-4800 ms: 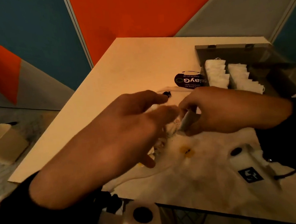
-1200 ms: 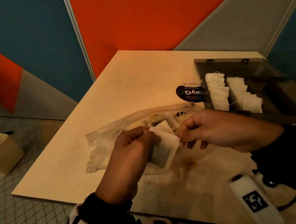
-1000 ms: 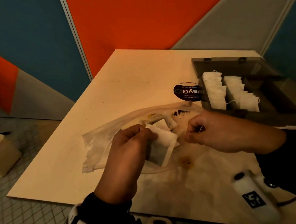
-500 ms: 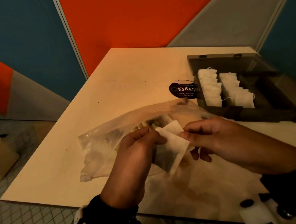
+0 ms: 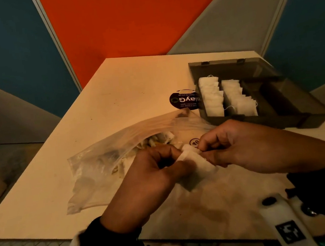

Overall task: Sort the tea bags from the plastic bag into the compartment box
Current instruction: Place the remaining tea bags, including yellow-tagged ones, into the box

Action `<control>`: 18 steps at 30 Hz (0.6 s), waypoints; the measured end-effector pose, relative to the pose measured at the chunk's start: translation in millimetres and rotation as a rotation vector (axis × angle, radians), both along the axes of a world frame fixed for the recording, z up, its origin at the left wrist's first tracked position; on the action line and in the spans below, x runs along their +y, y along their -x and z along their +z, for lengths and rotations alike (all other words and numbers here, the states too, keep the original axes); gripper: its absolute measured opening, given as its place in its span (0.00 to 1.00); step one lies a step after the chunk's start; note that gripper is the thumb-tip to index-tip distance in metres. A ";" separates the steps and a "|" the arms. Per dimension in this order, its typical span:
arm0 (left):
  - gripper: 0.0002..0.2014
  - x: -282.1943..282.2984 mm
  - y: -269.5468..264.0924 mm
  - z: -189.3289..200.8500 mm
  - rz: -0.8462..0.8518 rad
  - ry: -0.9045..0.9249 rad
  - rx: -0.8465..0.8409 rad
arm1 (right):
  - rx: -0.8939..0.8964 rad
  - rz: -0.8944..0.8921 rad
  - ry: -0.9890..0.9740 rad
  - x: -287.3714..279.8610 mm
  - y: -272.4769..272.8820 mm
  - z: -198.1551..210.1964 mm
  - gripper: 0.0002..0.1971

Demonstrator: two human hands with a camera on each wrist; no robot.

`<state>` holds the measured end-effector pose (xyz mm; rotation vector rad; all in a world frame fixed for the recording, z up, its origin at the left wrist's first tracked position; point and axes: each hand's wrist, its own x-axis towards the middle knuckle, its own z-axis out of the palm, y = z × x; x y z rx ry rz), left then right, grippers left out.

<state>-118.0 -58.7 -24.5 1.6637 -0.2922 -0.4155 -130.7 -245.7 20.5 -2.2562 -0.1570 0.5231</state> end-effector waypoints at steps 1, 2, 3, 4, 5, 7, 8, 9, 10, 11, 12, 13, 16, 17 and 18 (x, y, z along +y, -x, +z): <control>0.04 -0.9 -0.3 -1.1 0.001 -0.009 -0.004 | 0.001 -0.002 0.007 -1.4 -0.1 1.1 0.11; 0.04 -1.8 -0.5 -2.2 0.013 -0.009 -0.005 | -0.001 -0.007 0.007 -3.1 0.3 1.7 0.10; 0.04 -3.2 -0.9 -3.0 0.028 -0.001 -0.006 | -0.009 -0.016 0.006 -4.9 1.3 2.4 0.10; 0.03 -4.6 -1.0 -4.2 0.045 0.014 -0.011 | -0.023 -0.023 0.006 -6.5 2.0 1.8 0.10; 0.03 -6.3 -1.5 -5.1 0.063 0.026 -0.020 | -0.033 -0.031 0.005 -8.2 2.8 1.3 0.10; 0.03 -8.6 -2.2 -7.2 0.106 0.044 -0.033 | -0.032 -0.046 0.001 -8.5 3.8 -0.8 0.11; 0.03 -10.0 -2.3 -8.5 0.122 0.053 -0.033 | -0.022 -0.060 -0.007 -8.6 4.3 -1.9 0.11; 0.03 -11.3 -2.3 -9.1 0.131 0.064 -0.031 | -0.010 -0.080 -0.030 -8.6 4.7 -2.5 0.12; 0.04 -13.0 -2.2 -9.8 0.137 0.075 -0.031 | 0.000 -0.107 -0.069 -9.1 5.1 -2.9 0.12; 0.04 -13.9 -1.7 -9.9 0.143 0.090 -0.033 | 0.008 -0.130 -0.106 -8.8 5.5 -2.7 0.13; 0.05 -15.4 -1.3 -9.8 0.149 0.105 -0.036 | 0.006 -0.138 -0.119 -9.2 6.1 -2.1 0.15; 0.05 -17.5 -0.9 -9.1 0.152 0.117 -0.038 | -0.009 -0.128 -0.102 -10.5 6.4 -1.3 0.18; 0.05 -23.1 1.3 -5.8 0.133 0.127 -0.051 | -0.076 -0.065 -0.019 -10.7 5.7 -2.0 0.09; 0.05 -24.9 2.2 -4.0 0.125 0.130 -0.052 | -0.098 -0.064 0.002 -11.3 5.1 -2.9 0.05; 0.06 -26.2 3.3 -2.0 0.120 0.135 -0.051 | -0.120 -0.072 0.021 -13.0 4.4 -3.1 0.04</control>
